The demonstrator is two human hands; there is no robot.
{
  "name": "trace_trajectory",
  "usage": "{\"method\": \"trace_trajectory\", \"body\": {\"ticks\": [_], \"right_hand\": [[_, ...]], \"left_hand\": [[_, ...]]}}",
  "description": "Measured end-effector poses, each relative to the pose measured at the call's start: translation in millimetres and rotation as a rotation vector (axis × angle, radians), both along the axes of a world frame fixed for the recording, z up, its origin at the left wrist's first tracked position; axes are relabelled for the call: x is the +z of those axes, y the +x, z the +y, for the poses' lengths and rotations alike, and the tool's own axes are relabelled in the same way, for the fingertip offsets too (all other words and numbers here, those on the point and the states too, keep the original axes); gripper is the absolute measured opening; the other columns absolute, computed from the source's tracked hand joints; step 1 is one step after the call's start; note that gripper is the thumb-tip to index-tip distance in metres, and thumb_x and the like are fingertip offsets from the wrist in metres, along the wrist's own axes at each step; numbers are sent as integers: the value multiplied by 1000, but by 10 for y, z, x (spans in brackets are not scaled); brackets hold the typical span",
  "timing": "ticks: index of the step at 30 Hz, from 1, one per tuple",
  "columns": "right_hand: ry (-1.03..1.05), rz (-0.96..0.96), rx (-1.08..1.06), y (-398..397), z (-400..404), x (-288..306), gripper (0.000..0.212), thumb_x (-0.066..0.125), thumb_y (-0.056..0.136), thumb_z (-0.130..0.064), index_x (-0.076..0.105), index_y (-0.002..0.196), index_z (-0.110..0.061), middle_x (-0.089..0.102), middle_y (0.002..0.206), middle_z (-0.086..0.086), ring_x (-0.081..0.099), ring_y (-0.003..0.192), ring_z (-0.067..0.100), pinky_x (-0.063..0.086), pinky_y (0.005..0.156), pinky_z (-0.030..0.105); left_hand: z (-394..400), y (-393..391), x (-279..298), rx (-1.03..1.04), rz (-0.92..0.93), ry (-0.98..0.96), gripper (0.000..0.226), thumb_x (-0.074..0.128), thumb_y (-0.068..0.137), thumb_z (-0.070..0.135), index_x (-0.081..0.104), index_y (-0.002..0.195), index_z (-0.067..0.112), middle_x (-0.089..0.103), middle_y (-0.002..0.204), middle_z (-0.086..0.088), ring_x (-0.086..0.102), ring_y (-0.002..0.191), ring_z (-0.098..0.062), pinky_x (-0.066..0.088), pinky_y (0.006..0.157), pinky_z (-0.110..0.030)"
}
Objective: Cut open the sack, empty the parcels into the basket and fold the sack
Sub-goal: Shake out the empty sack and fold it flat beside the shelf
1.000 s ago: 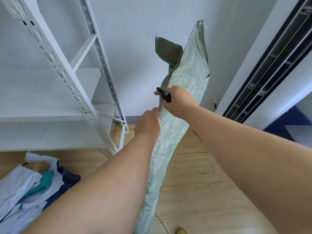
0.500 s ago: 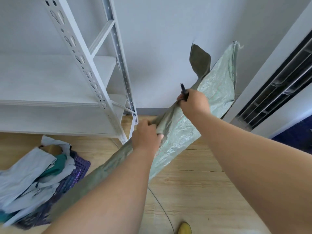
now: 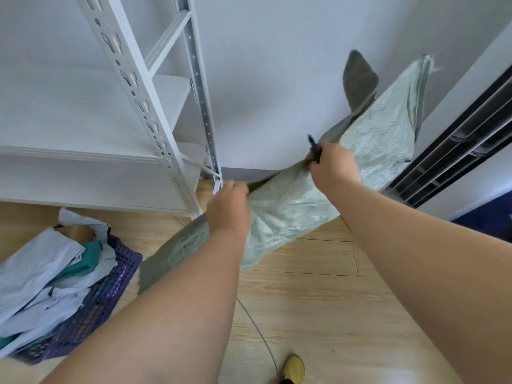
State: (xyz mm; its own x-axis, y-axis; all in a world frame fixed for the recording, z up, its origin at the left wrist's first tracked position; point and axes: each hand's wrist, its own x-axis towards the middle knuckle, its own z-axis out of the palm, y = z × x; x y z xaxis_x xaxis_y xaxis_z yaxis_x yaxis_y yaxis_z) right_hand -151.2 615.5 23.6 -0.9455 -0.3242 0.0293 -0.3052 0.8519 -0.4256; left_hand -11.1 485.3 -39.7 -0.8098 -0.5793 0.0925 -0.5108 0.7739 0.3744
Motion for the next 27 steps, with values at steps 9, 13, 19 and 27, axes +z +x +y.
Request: {"method": "trace_trajectory", "body": {"ticks": [9,13,19,27], "right_hand": [[-152,19,-45,-239,-6,31,26,50,92,-11,66,110,-20,63,114,5,59,98,24,37,70,26],[-184,-186,149,-258,-24,10,41,57,87,-14,64,122,-35,52,139,-5,58,91,9,43,72,17],[-237,-104,67,-85,-19,-174,28,60,91,-18,66,115,-30,59,115,-7,60,93,11,44,79,21],[-238,-347,316,2,-57,-178,51,51,83,0,64,124,-29,63,116,-4,62,89,15,52,82,26]], "left_hand": [[-265,-306,89,-120,-257,189,30,55,93,14,50,121,21,62,105,-5,59,91,-30,48,76,-35],[-236,-366,202,-247,-356,318,28,52,97,21,58,123,14,59,124,-9,55,114,-29,41,87,-28],[-227,-562,279,-153,-217,430,30,51,94,11,56,122,22,59,124,-8,55,111,-29,37,80,-24],[-76,-660,348,-327,-161,457,39,53,95,8,55,131,22,58,129,-5,52,120,-25,34,84,-22]]}}
